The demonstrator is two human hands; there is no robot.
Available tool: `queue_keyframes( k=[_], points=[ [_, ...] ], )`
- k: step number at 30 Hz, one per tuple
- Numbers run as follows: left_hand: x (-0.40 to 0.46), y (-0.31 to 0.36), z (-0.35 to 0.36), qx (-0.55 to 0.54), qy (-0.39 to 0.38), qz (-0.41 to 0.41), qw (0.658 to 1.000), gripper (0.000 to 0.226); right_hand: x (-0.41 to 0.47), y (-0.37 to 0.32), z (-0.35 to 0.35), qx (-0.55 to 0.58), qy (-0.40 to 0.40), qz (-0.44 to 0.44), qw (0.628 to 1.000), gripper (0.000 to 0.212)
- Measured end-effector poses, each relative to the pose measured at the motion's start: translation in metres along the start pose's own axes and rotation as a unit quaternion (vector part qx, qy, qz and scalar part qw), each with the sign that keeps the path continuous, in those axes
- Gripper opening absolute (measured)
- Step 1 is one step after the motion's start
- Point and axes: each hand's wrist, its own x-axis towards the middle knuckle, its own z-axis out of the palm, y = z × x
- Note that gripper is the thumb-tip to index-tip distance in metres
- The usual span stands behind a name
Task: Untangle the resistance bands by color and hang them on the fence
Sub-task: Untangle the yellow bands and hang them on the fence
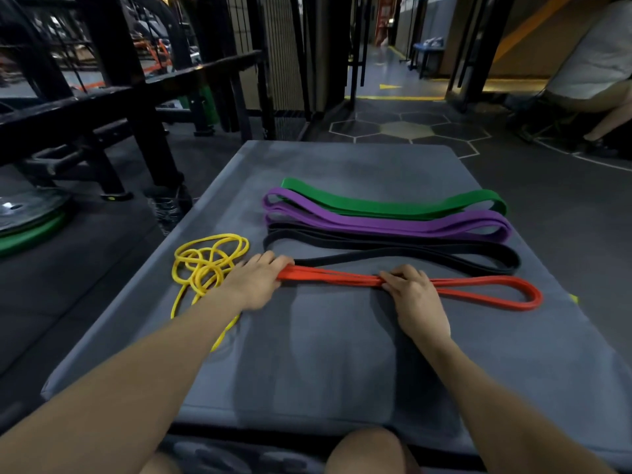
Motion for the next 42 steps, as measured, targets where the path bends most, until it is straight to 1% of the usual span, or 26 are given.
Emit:
queue_keyframes(
  k=[1, 3, 5, 7, 9, 11, 13, 17, 19, 23, 27, 30, 32, 35, 36, 40, 41, 42],
  points=[
    [-0.003, -0.004, 0.001, -0.017, 0.0, 0.009, 1.0, 0.049, 0.0, 0.001, 0.0, -0.001, 0.0, -0.002, 1.0, 0.031],
    [-0.008, -0.011, 0.0, -0.062, 0.027, 0.014, 0.998, 0.059, 0.0, 0.002, 0.0, -0.005, -0.001, -0.006, 1.0, 0.029],
    [-0.015, -0.015, -0.003, -0.135, 0.056, 0.0, 0.989, 0.069, 0.0, 0.001, -0.001, -0.004, -0.007, -0.012, 1.0, 0.031],
    [-0.026, -0.018, -0.005, -0.171, 0.074, -0.015, 0.982, 0.074, 0.0, 0.0, -0.003, -0.003, -0.013, -0.014, 1.0, 0.03],
    [-0.039, -0.021, -0.006, -0.173, 0.114, -0.031, 0.978, 0.071, 0.002, -0.002, -0.005, -0.012, -0.023, -0.008, 1.0, 0.03],
    [-0.056, -0.024, -0.006, -0.199, 0.16, -0.057, 0.965, 0.061, 0.003, -0.006, -0.008, -0.027, -0.038, -0.011, 0.999, 0.032],
    [-0.073, -0.028, -0.007, -0.221, 0.18, -0.086, 0.955, 0.054, 0.005, -0.02, -0.016, -0.022, -0.05, -0.015, 0.998, 0.033],
    [-0.106, -0.041, -0.006, -0.241, 0.197, -0.14, 0.94, 0.044, 0.01, -0.082, -0.029, 0.064, -0.064, -0.056, 0.994, 0.034],
    [-0.118, -0.046, -0.004, -0.25, 0.201, -0.168, 0.932, 0.041, 0.014, -0.117, -0.025, 0.109, -0.086, -0.079, 0.987, 0.035],
    [-0.129, -0.057, 0.001, -0.268, 0.19, -0.213, 0.92, 0.04, 0.024, -0.18, -0.004, 0.182, -0.131, -0.081, 0.971, 0.034],
    [-0.128, -0.07, 0.009, -0.317, 0.201, -0.229, 0.898, 0.038, 0.033, -0.218, 0.015, 0.186, -0.175, -0.041, 0.966, 0.027],
    [-0.128, -0.078, 0.018, -0.349, 0.216, -0.24, 0.88, 0.039, 0.032, -0.235, 0.028, 0.167, -0.193, -0.005, 0.967, 0.036],
    [-0.129, -0.084, 0.023, -0.365, 0.209, -0.25, 0.872, 0.04, 0.029, -0.244, 0.033, 0.135, -0.209, 0.0, 0.969, 0.033],
    [-0.127, -0.092, 0.027, -0.395, 0.205, -0.265, 0.855, 0.042, 0.024, -0.246, 0.041, 0.128, -0.175, -0.022, 0.976, 0.017],
    [-0.125, -0.093, 0.028, -0.413, 0.207, -0.265, 0.847, 0.043, 0.024, -0.245, 0.044, 0.139, -0.162, -0.029, 0.976, 0.016],
    [-0.113, -0.092, 0.03, -0.455, 0.209, -0.279, 0.82, 0.042, 0.033, -0.247, 0.042, 0.235, -0.143, -0.029, 0.961, 0.016],
    [-0.109, -0.093, 0.03, -0.474, 0.209, -0.285, 0.806, 0.041, 0.034, -0.251, 0.041, 0.265, -0.138, -0.033, 0.954, 0.017],
    [-0.107, -0.094, 0.03, -0.509, 0.208, -0.289, 0.784, 0.04, 0.034, -0.256, 0.041, 0.292, -0.137, -0.038, 0.946, 0.02]
  ],
)
